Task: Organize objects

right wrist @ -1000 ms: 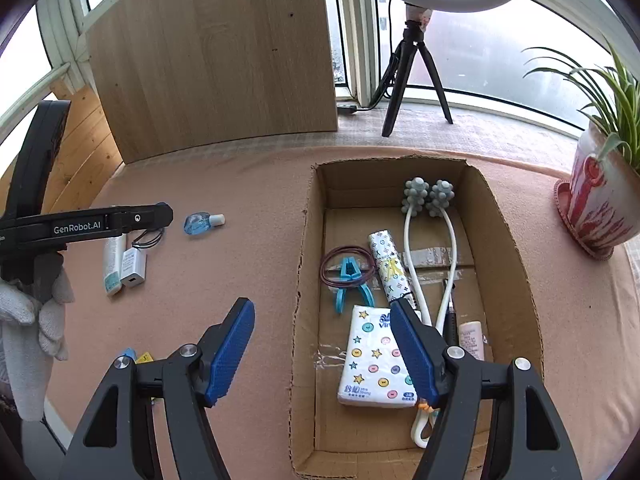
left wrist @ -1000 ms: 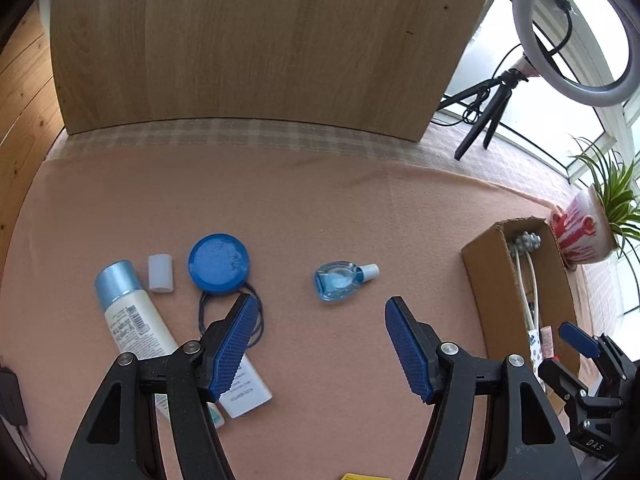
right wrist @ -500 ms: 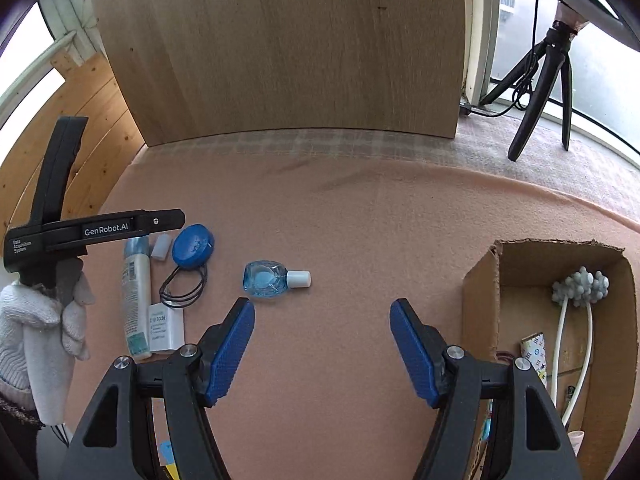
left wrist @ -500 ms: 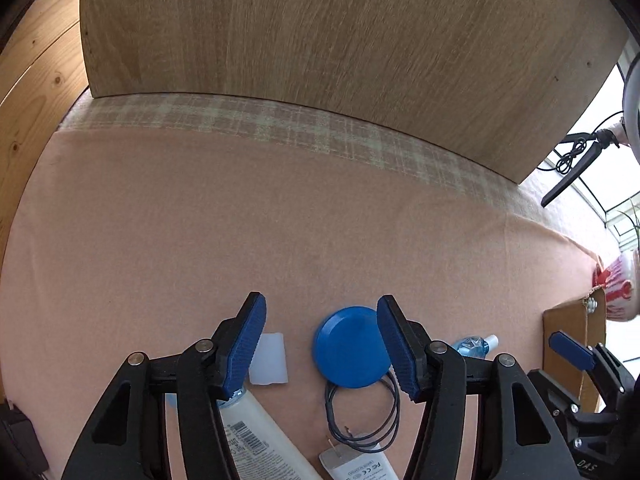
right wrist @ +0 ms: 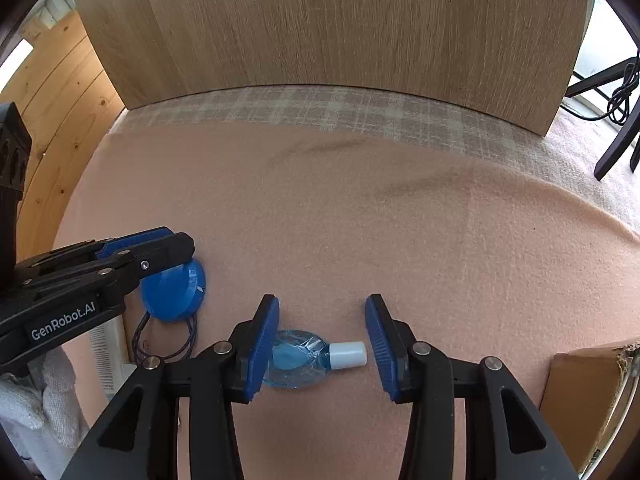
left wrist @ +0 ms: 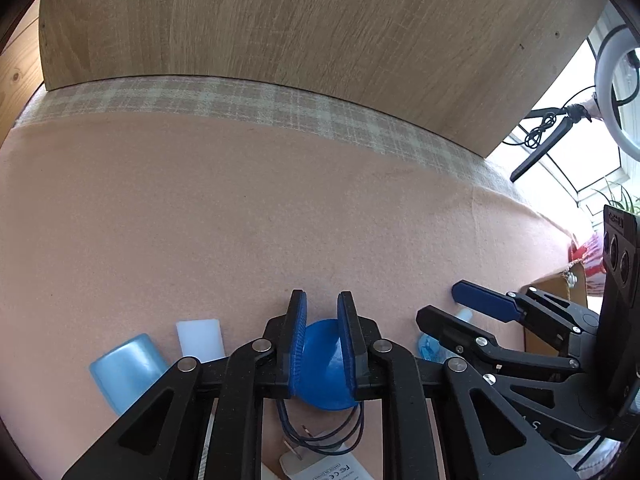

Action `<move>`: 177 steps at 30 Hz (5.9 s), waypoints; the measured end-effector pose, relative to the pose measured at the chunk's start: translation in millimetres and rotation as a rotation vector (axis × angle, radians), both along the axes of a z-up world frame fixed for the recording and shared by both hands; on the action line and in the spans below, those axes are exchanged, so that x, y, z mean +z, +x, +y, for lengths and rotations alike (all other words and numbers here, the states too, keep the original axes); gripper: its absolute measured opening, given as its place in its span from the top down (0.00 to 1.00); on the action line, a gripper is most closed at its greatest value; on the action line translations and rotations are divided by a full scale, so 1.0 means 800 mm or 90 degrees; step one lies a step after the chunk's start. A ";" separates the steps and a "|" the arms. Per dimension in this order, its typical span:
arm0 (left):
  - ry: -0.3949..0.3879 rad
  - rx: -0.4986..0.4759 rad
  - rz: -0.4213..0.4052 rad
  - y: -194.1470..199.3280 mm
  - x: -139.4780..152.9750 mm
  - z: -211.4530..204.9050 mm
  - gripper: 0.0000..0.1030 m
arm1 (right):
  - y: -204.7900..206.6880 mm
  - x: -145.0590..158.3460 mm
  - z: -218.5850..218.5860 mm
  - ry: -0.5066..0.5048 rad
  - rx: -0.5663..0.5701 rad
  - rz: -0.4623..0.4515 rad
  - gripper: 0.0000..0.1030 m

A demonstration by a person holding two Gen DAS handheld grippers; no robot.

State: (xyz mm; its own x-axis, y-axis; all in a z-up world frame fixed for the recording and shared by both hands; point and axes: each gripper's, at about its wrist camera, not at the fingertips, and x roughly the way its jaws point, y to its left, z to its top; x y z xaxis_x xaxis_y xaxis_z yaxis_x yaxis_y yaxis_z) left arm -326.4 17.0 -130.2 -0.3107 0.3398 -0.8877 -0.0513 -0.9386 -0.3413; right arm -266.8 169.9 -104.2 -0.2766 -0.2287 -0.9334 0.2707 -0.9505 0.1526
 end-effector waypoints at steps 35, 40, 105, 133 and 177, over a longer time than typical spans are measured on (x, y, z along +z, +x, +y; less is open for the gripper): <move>0.049 -0.101 0.006 0.224 0.000 0.058 0.89 | 0.221 0.003 0.066 -0.030 0.014 0.030 0.68; 0.070 -0.046 0.041 0.240 0.029 0.013 0.81 | 0.227 0.004 0.081 -0.042 -0.011 0.007 0.68; -0.114 -0.072 0.063 0.287 0.011 -0.014 0.45 | 0.248 0.000 0.065 -0.008 -0.067 -0.007 0.61; -0.057 0.014 0.077 0.300 0.031 -0.057 0.63 | 0.277 0.025 0.108 -0.078 -0.106 0.017 0.72; 0.033 -0.224 0.207 0.187 0.139 0.299 0.63 | 0.299 0.075 0.308 -0.090 -0.276 0.098 0.71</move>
State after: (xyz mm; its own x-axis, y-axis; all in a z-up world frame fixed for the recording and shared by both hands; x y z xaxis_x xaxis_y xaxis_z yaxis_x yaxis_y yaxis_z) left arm -177.2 255.9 -19.0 -0.4277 0.5159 -0.7423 -0.4752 -0.8268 -0.3009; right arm -27.9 416.6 -43.9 -0.5076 -0.1837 -0.8418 -0.1159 -0.9536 0.2779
